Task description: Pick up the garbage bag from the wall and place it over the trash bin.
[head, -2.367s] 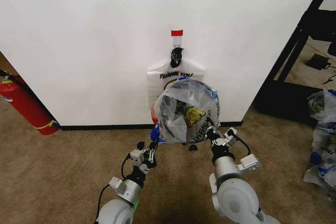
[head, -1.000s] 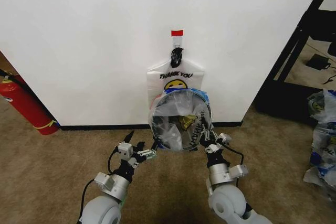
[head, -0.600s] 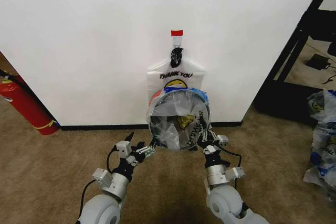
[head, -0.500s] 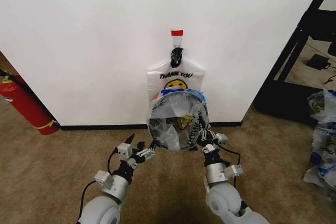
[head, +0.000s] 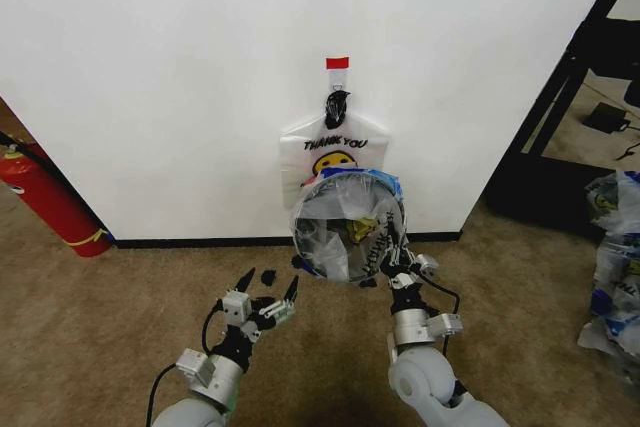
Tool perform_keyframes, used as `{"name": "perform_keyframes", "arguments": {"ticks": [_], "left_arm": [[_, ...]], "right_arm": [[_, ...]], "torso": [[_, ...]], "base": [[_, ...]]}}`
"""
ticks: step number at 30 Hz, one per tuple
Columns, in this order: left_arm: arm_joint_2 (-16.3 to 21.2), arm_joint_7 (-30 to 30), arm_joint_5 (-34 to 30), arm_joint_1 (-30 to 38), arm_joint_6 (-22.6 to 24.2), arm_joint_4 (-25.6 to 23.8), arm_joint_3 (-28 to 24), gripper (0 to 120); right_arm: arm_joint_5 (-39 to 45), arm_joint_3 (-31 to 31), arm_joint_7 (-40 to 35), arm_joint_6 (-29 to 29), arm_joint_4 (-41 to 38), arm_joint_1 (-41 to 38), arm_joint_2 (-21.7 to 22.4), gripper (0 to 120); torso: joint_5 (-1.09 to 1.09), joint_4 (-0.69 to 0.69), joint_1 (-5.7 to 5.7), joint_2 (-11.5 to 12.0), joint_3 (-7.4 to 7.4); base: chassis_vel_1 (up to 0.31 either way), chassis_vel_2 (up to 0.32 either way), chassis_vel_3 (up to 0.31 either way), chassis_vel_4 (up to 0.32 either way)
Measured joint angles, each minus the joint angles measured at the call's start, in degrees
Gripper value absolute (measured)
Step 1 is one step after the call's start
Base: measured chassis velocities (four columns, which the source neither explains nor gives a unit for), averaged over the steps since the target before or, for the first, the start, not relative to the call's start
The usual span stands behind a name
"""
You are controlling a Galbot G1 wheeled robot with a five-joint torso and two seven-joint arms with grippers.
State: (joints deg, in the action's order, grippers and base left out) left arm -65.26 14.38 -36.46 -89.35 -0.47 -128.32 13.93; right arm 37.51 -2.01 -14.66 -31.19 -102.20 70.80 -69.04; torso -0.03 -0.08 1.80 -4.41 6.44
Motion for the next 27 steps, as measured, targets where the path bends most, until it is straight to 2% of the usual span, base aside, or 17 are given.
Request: {"name": "perform_keyframes", "arguments": {"ticks": [3, 6, 14, 18, 23, 27], "left_arm": [[-1.55, 5.92, -5.58, 2.44, 4.86, -2.49, 0.05, 100], [-2.12, 7.11, -6.19, 2.82, 5.88, -2.44, -0.30, 100], [-2.92, 8.91, -4.51, 2.94, 7.99, -0.24, -1.35, 100], [-3.00, 10.90, -0.93, 3.33, 8.85, 1.64, -1.50, 98], [-2.99, 14.47, -0.28, 3.79, 11.27, 1.59, -1.37, 91], [-2.88, 16.07, -0.03, 3.64, 12.34, 1.05, -1.32, 79]], "right_arm": [[-1.26, 1.06, 0.69, -0.55, 0.54, 0.43, -0.33, 0], [-2.59, 2.38, 1.05, -1.03, 0.99, 0.68, -0.69, 0], [-6.37, 4.48, 2.42, -2.65, 2.49, 0.98, -1.26, 0], [-8.22, 4.98, 3.35, -3.50, 2.71, 1.22, -1.60, 0], [-11.91, 4.93, 4.13, -5.26, 3.89, 1.44, -2.25, 0], [-17.64, 4.35, 4.79, -7.75, 6.13, 1.43, -3.36, 0]], "torso": [[-0.01, -0.02, 0.00, 0.00, 0.00], [-0.01, -0.01, 0.00, 0.00, 0.00], [-0.02, -0.01, 0.00, 0.00, 0.00], [-0.02, 0.00, 0.00, 0.00, 0.00], [-0.02, -0.01, 0.00, 0.00, 0.00], [-0.02, -0.01, 0.00, 0.00, 0.00]], "base": [[0.000, 0.000, 0.000, 0.000], [0.000, 0.000, 0.000, 0.000], [0.000, 0.000, 0.000, 0.000], [0.000, 0.000, 0.000, 0.000], [0.000, 0.000, 0.000, 0.000], [0.000, 0.000, 0.000, 0.000]]}}
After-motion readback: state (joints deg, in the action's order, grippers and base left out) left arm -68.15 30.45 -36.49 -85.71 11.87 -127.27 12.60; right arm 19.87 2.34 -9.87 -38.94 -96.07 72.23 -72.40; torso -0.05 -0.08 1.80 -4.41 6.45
